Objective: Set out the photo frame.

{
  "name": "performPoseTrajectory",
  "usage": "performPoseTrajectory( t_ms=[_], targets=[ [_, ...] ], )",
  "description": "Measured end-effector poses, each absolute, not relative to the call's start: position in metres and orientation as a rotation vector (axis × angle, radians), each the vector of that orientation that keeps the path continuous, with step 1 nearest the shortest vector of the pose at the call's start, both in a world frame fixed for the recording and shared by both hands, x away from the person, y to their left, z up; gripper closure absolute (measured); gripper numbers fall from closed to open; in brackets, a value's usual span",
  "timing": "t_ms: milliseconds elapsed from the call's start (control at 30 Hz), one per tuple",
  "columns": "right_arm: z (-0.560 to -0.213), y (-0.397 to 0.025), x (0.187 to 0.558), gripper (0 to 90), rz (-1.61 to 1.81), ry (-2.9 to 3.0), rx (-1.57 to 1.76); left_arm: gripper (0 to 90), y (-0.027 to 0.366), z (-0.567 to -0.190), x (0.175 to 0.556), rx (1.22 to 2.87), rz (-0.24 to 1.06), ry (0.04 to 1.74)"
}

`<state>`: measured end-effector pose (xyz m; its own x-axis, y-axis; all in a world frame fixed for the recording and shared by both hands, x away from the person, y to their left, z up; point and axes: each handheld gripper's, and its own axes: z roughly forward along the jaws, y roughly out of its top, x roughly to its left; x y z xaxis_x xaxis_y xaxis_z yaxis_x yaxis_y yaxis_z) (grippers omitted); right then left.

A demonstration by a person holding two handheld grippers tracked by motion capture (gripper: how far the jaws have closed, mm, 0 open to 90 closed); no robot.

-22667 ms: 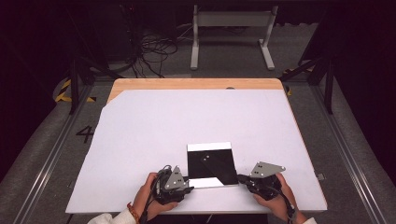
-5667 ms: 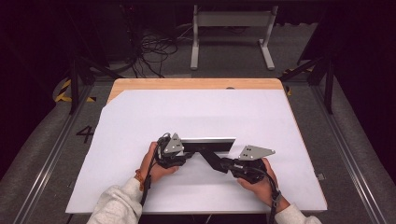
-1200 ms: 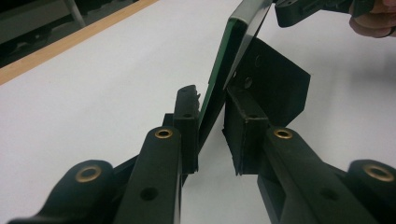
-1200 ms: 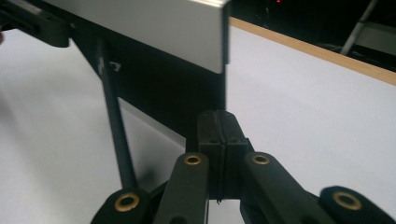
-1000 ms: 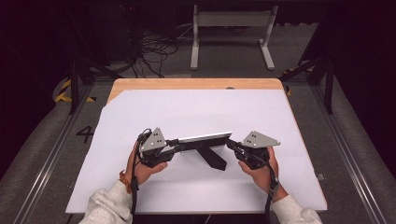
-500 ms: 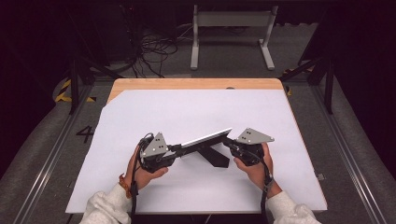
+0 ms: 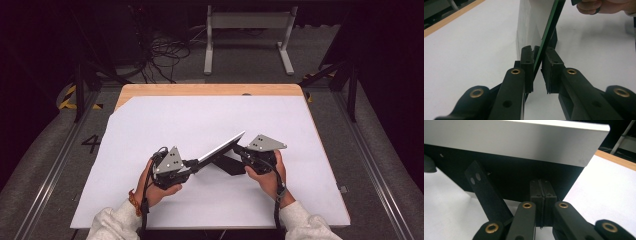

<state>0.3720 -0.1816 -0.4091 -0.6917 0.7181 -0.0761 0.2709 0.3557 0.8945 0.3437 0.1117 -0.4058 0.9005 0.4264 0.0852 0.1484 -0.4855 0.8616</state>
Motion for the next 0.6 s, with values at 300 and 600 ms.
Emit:
performPoseTrajectory(
  t_ms=[300,600],
  targets=[
    [-0.413,-0.165,0.372,90.0,1.318,2.164,0.830,78.7,0.108,-0.409,0.336,2.086,0.338,0.404],
    [-0.412,-0.161,0.368,90.0,1.348,2.153,0.839,76.9,0.105,-0.410,0.331,2.089,0.327,0.391]
  ],
)
